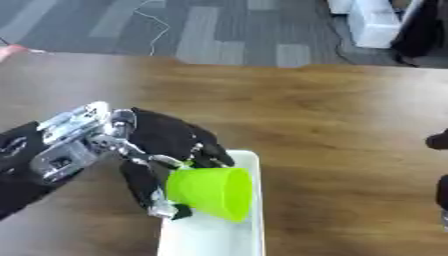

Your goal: Pick up objects on the table and place them in the box.

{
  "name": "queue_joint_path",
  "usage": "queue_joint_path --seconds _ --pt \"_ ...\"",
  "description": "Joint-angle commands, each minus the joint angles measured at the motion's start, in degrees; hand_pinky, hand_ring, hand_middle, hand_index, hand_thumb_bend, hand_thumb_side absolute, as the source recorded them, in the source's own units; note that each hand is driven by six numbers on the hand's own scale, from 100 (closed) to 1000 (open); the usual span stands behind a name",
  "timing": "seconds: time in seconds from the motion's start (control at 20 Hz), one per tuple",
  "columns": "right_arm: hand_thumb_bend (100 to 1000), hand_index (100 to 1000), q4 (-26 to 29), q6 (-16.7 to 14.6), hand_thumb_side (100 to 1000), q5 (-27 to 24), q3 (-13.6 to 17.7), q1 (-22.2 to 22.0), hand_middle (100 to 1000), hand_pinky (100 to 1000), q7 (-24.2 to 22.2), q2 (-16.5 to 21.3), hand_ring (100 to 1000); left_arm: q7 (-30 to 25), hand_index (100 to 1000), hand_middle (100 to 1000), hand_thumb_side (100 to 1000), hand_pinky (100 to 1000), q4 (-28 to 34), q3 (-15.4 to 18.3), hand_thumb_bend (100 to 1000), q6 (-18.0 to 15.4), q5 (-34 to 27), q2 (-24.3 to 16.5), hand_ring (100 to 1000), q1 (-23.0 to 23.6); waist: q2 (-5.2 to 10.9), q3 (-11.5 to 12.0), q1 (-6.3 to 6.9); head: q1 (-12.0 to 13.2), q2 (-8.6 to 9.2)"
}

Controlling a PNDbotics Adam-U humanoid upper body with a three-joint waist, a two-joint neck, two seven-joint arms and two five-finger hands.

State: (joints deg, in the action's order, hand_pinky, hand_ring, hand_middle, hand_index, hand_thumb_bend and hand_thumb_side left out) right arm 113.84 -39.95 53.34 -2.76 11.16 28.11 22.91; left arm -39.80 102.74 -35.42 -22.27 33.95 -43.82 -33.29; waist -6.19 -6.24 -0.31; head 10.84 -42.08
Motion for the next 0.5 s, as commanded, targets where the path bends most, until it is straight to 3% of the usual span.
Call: queue_joint_path --seconds 0.05,0.2,0.35,0.4,0.45,0.5 --pt "257 482 0.75 -0.81 1000 -0.49 0.24 0.8 382 180 0.64 1.3 337 -0.35 1000 1000 1000 1000 -0.41 0.93 100 1.94 -3.0 0.15 1000 0.51 0.59 -0.03 0.0 -0.34 -0.15" --pt "256 482 0.75 -0.75 1000 -0.43 0.34 0.79 382 180 0.66 1.26 337 -0.6 1000 1000 1000 1000 0.49 2.92 100 5.18 -6.39 1.19 1000 2.04 0.54 0.1 -0.07 -0.59 -0.26" --pt "257 482 0.75 -0.69 1000 -0.33 0.4 0.6 382 179 0.79 1.2 337 1.17 1000 1000 1000 1000 3.71 6.98 115 7.97 -8.13 2.09 1000 2.78 0.57 0.39 -0.19 -1.3 -0.57" --pt "255 483 0.75 -0.61 1000 -0.22 0.36 0.5 382 177 0.7 1.22 336 1.69 1000 1000 1000 1000 4.74 7.97 273 8.39 -8.1 2.01 1000 2.68 0.6 0.48 -0.2 -1.44 -0.61" --pt "255 483 0.75 -0.52 1000 -0.13 0.34 0.44 382 177 0.63 1.22 336 2.16 1000 1000 1000 1000 5.75 8.8 200 8.41 -7.47 1.72 1000 2.57 0.63 0.54 -0.2 -1.53 -0.63" --pt "257 482 0.75 -0.48 1000 -0.09 0.31 0.41 382 178 0.63 1.22 337 2.46 1000 1000 1000 1000 6.55 9.3 532 8.24 -6.74 1.5 1000 2.54 0.65 0.57 -0.19 -1.64 -0.61"
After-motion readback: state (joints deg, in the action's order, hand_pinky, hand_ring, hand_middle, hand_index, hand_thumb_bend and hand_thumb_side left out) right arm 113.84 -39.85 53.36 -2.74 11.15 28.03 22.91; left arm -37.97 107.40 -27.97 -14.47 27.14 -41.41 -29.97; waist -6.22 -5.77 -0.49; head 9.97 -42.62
